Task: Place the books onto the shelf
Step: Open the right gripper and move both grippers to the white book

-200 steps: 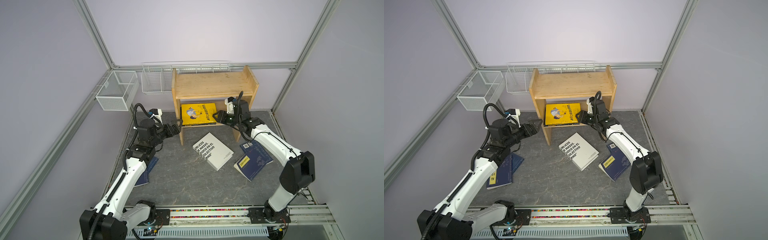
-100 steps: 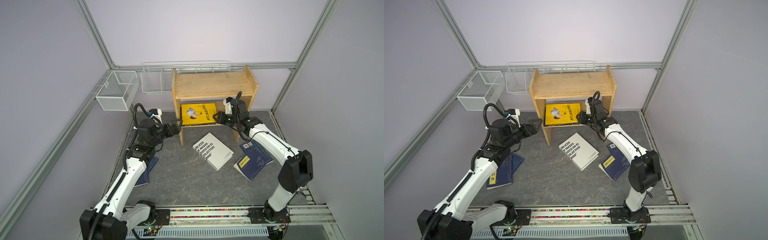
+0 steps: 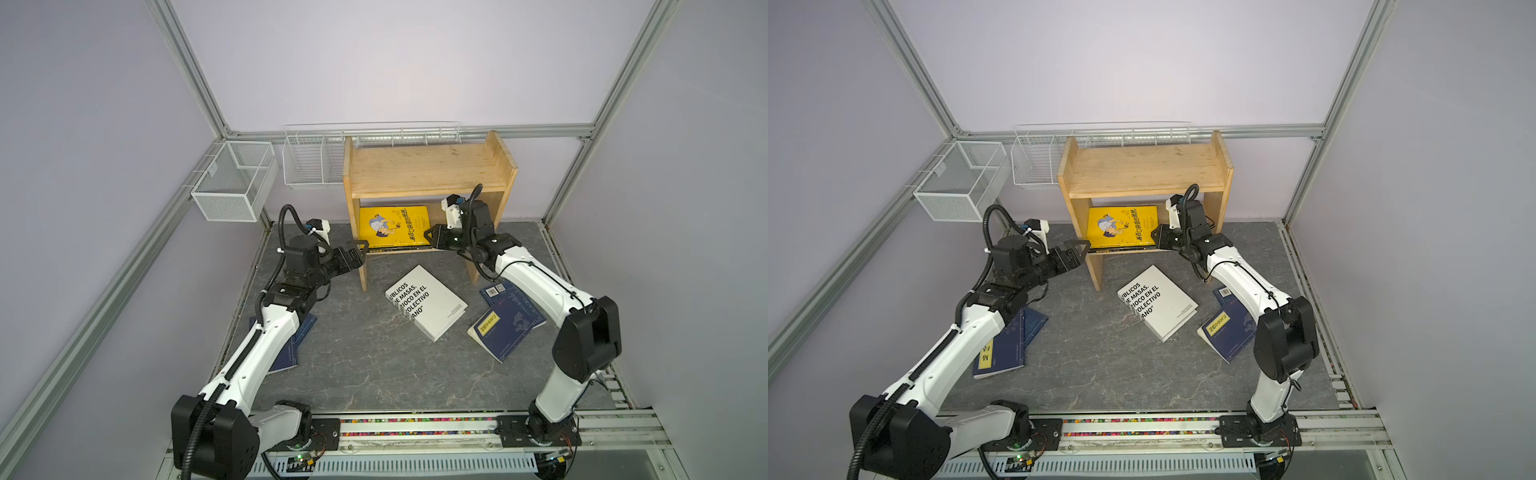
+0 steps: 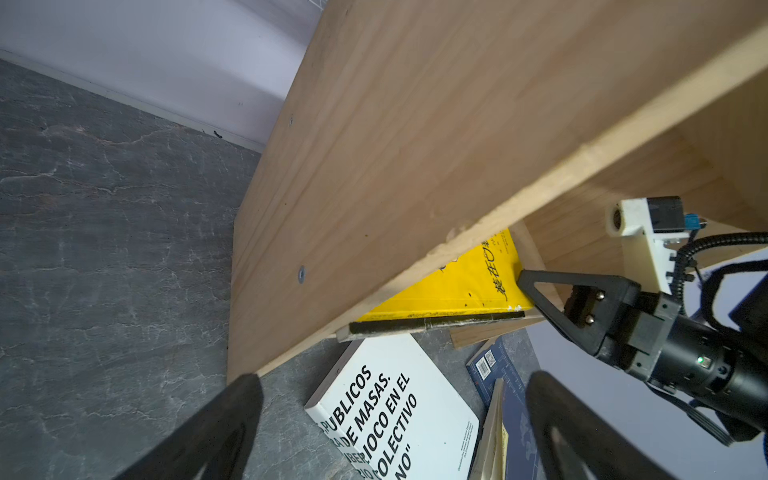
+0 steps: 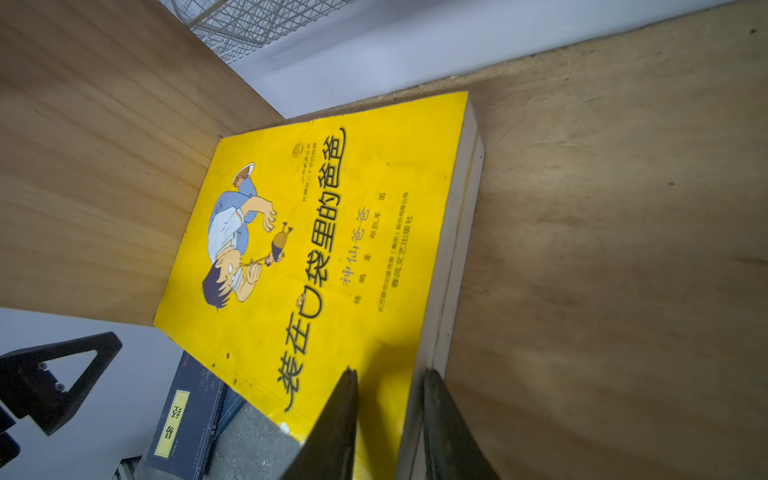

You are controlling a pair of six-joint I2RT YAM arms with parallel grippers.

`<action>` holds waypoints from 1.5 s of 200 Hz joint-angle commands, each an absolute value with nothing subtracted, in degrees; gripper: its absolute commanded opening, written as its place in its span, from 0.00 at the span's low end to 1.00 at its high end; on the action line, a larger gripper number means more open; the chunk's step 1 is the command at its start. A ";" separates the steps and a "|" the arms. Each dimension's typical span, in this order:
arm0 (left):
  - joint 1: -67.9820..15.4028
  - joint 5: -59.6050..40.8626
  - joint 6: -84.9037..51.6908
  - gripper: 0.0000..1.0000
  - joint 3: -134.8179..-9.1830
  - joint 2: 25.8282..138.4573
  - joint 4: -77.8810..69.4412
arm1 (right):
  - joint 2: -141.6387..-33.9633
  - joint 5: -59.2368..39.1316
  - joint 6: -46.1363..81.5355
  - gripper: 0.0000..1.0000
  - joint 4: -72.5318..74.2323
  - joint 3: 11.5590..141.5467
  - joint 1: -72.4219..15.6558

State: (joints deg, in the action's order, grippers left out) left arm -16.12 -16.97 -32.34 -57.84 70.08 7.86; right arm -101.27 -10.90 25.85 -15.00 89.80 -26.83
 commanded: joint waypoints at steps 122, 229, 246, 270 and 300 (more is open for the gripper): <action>-22.76 -15.53 -37.31 1.00 -44.59 58.15 4.31 | -72.20 -6.87 18.20 0.70 -16.82 67.34 -31.24; -42.23 1.77 -56.40 1.00 -33.83 71.93 -8.74 | -74.24 3.01 16.62 0.98 -5.49 42.46 -31.65; -43.78 2.68 -57.37 1.00 -34.08 75.58 -12.39 | -77.69 2.40 14.54 0.97 -2.95 43.37 -31.09; -44.98 2.86 -58.39 1.00 -35.67 81.00 -15.63 | -84.13 1.32 12.01 0.95 -2.08 46.87 -29.61; -45.00 0.91 -58.83 1.00 -37.98 86.83 -19.68 | -92.57 0.62 12.36 0.99 -1.58 49.98 -27.58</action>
State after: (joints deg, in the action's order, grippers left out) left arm -44.80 0.80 -57.04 -35.03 83.66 -14.11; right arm -87.79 0.86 14.31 -4.25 47.83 -29.08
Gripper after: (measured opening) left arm 0.997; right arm 0.987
